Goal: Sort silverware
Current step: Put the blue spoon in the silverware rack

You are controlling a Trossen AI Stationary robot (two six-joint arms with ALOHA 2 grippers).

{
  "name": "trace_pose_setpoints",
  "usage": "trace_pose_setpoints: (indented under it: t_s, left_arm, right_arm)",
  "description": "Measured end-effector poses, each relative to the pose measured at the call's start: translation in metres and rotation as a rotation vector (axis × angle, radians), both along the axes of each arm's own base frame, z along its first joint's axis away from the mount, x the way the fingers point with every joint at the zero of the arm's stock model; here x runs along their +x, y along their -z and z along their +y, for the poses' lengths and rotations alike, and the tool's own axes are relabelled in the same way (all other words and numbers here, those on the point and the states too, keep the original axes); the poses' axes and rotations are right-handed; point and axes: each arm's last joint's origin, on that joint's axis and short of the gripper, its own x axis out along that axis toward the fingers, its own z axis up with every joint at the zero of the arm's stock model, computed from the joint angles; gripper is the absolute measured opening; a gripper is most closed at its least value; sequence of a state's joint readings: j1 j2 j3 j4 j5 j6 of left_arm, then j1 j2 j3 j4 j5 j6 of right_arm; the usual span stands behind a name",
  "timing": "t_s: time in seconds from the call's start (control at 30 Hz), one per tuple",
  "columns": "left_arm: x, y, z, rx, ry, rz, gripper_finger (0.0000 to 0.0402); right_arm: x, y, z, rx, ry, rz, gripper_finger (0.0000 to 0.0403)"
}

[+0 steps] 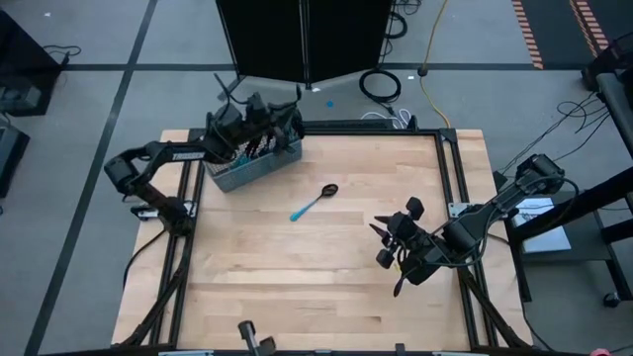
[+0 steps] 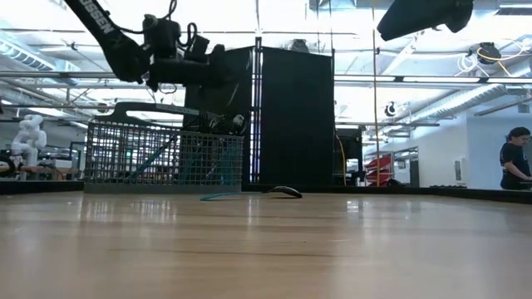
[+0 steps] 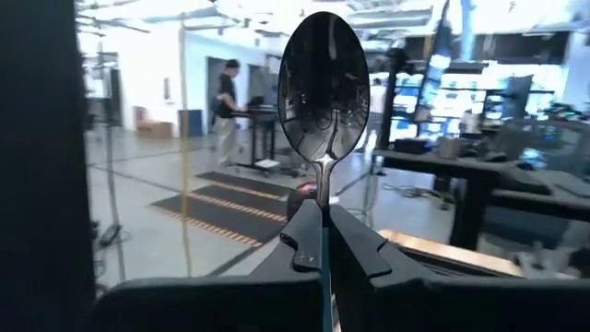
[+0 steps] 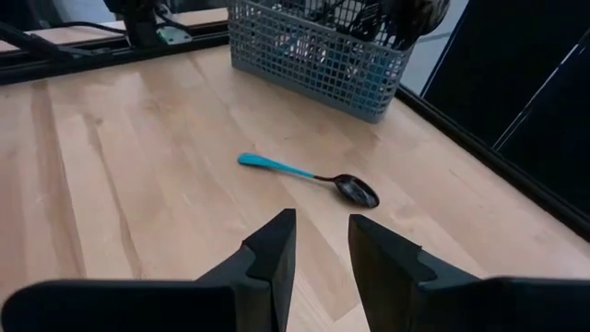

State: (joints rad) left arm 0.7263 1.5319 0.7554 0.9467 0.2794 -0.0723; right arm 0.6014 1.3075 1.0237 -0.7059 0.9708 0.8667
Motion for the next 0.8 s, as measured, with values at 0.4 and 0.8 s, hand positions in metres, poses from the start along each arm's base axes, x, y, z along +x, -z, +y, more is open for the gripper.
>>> trace_pose_setpoints:
  t_s: [0.4, 0.8]
  left_arm:
    - [0.015, 0.036, 0.012, -0.067, -0.064, 0.006, 0.0]
    - [0.016, 0.036, 0.011, -0.062, -0.009, 0.001, 0.0007]
  right_arm:
    - [0.006, -0.003, -0.005, -0.046, 0.003, -0.011, 0.0098]
    - [0.006, -0.003, -0.005, -0.061, -0.008, 0.005, 0.0098]
